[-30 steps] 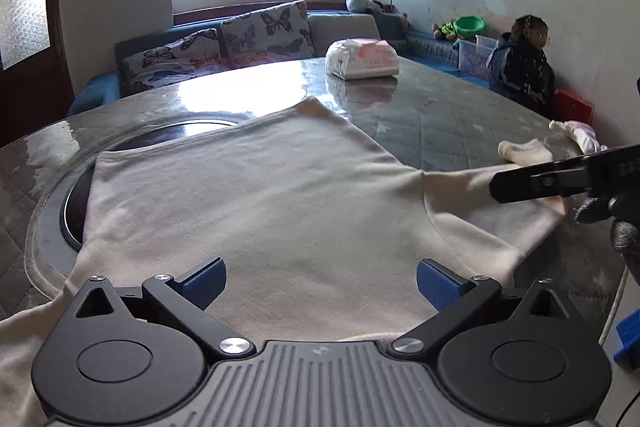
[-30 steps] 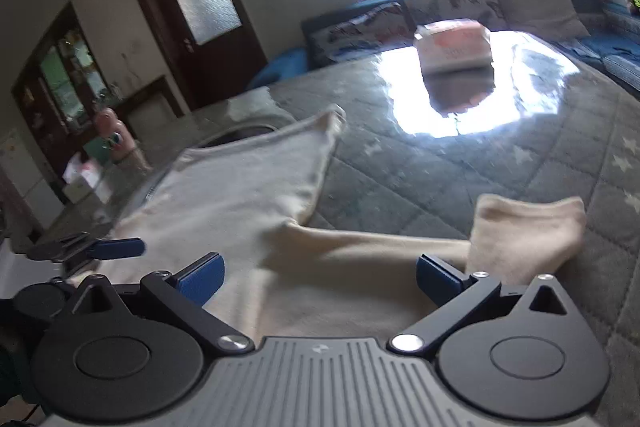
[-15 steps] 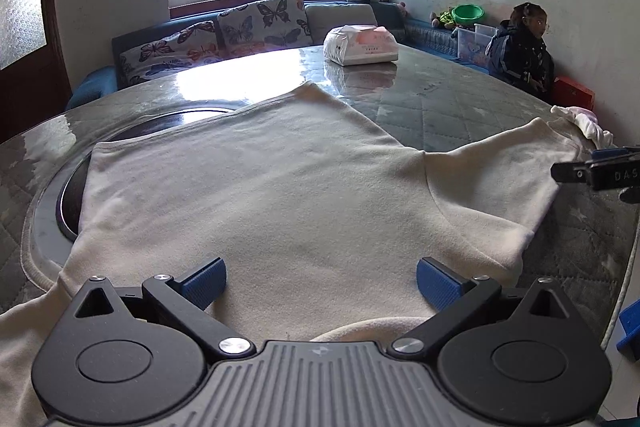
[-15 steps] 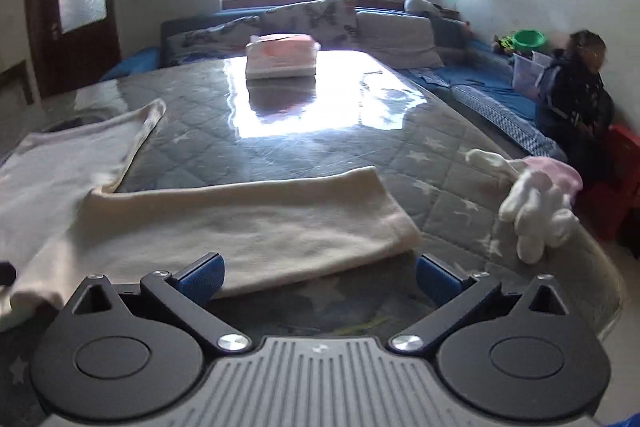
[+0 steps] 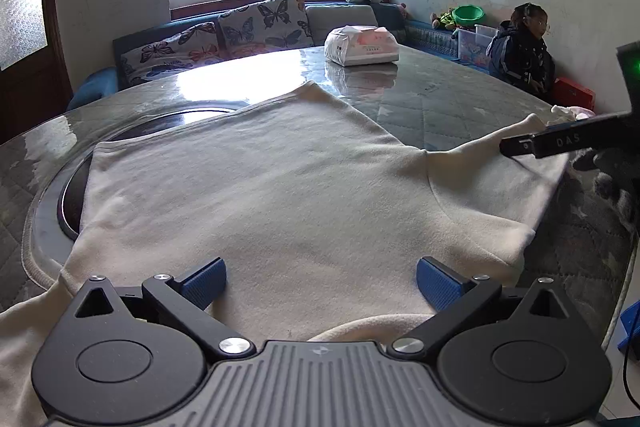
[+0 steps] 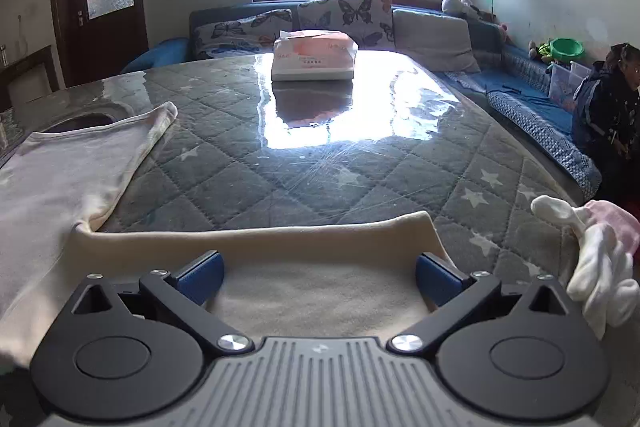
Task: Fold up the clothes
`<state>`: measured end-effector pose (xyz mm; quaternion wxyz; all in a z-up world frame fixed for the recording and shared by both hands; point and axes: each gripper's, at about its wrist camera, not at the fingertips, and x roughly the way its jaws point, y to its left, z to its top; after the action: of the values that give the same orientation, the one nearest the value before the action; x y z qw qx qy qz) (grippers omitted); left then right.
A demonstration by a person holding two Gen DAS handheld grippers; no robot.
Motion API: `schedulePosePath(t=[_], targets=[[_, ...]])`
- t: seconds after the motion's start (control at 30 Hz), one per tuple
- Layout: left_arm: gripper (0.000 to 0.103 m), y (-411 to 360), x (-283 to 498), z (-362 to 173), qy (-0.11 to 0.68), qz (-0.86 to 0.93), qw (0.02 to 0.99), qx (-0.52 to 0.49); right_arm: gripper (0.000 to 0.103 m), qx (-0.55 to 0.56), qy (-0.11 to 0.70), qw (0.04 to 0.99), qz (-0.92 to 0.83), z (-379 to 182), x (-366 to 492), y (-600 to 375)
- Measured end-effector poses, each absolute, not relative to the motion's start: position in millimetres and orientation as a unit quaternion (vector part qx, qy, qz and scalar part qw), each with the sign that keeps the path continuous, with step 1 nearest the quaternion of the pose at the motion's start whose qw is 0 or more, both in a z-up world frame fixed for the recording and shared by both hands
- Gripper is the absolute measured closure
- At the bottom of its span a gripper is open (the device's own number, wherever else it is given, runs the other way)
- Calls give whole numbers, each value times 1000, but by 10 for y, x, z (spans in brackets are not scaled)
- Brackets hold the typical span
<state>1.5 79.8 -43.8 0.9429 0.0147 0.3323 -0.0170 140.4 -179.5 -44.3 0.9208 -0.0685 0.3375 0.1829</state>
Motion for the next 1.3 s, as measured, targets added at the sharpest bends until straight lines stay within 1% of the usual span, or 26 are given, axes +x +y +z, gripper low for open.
schedulePosePath(t=[0.27,0.5,0.63,0.77,0.93,1.1,1.2,1.27,1.3], targets=[[0,784,3,-450,331,-17,944,16,0,-78,338,919,185,-431,1732,-1772],[0,780,-8,-445,329,-16,944,15,0,-107,302,925,204,-337,1385,-1726],[0,813,-42,-392,330,-13,944,6,0,-109,309,920,216,-400,1355,-1638],[0,1006,-243,-196,295,13,955,-12,0,-94,320,918,213,-437,1390,-1613],[0,1563,-598,18,260,134,955,-44,0,-93,317,920,211,-448,1376,-1629],[0,2163,-1048,39,250,336,906,-57,0,-83,321,919,212,-463,1394,-1648],[1,2484,-1300,3,259,423,861,-112,0,-84,320,920,212,-464,1382,-1648],[1,2624,-1437,-24,261,447,841,-161,0,-84,320,920,212,-464,1380,-1650],[3,2657,-1478,-37,262,450,834,-183,0,-83,320,920,212,-466,1377,-1649]])
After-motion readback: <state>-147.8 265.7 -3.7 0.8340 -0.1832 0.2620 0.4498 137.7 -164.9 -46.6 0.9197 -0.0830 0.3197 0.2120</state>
